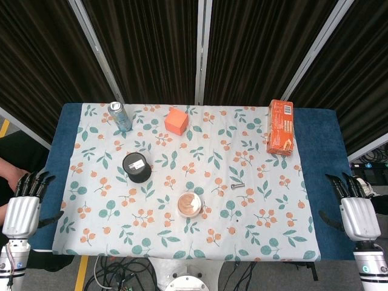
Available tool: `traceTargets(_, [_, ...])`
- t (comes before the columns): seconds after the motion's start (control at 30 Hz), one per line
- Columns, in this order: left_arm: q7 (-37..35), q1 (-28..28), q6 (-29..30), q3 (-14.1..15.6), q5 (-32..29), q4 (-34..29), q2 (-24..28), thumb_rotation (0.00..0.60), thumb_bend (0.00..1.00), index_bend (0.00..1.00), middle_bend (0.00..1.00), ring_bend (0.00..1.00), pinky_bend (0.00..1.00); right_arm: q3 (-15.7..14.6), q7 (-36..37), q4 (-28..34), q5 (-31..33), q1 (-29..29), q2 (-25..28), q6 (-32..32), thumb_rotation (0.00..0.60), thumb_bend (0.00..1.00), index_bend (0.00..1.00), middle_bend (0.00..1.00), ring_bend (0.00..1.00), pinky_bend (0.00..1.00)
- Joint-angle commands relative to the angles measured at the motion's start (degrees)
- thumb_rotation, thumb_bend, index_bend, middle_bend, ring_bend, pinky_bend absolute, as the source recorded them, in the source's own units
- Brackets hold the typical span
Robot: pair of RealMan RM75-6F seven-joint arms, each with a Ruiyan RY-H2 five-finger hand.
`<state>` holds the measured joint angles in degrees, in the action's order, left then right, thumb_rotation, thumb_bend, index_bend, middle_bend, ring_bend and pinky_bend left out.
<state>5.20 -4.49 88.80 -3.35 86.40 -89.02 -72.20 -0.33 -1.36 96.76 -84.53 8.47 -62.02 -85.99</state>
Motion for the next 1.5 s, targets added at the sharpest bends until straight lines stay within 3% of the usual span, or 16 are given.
traceTargets(0.03, [0.03,0.05,-0.1,0.03,-0.15,0.0,0.04,0.6,0.0,0.17,0.11,0.04,0.0,0.28,0.33,-0.07,-0.57,0.1,0.03,0.55,0.6,0.13,0.1,0.15,0.02,0.07])
traceTargets(0.4, [-0.03,-0.29,-0.88,-0.15,-0.53,0.04,-0.06,0.6,0.0,0.17,0.11,0.04,0.0,1.29,0.04,0.85,-2.53,1.4,0.56,3.01,0.6,0.14,0.1,0.16,0.02,0.07])
traceTargets(0.53, [-0.11,-0.72,-1.32,-0.32,-0.42,0.16,0.05,0.6,0.0,0.17,0.11,0.04,0.0,3.73,-1.96,1.33,-3.59,6.48,0.05,8.41,0.6,0.19,0.19,0.19,0.02,0.07])
traceTargets(0.73, [-0.56,-0.44,-1.27,-0.28,-0.96,0.35,-0.07,0.6,0.0,0.17,0.11,0.04,0.0,7.93,-7.03,-1.12,2.55,15.63,-6.62,21.31,0.6,0.21,0.36,0.21,0.03,0.07])
traceTargets(0.93, [-1.49,-0.18,-1.62,-0.2,-1.7,1.1,-0.27,0.6,0.0,0.17,0.11,0.04,0.0,10.46,-13.72,-6.22,12.72,22.36,-14.13,31.03,0.6,0.2,0.39,0.21,0.03,0.07])
traceTargets(1.23, [-3.11,-0.5,-2.61,-0.26,-2.16,2.97,-0.98,0.6,0.0,0.17,0.11,0.04,0.0,10.53,-18.27,-13.59,18.24,26.32,-23.96,33.2,0.6,0.21,0.43,0.21,0.03,0.07])
traceTargets(1.5, [-4.05,-0.41,-2.79,-0.27,-2.51,3.55,-1.17,0.6,0.0,0.17,0.11,0.04,0.0,9.58,-19.13,-18.18,18.92,27.66,-28.15,33.48,0.6,0.22,0.46,0.21,0.03,0.07])
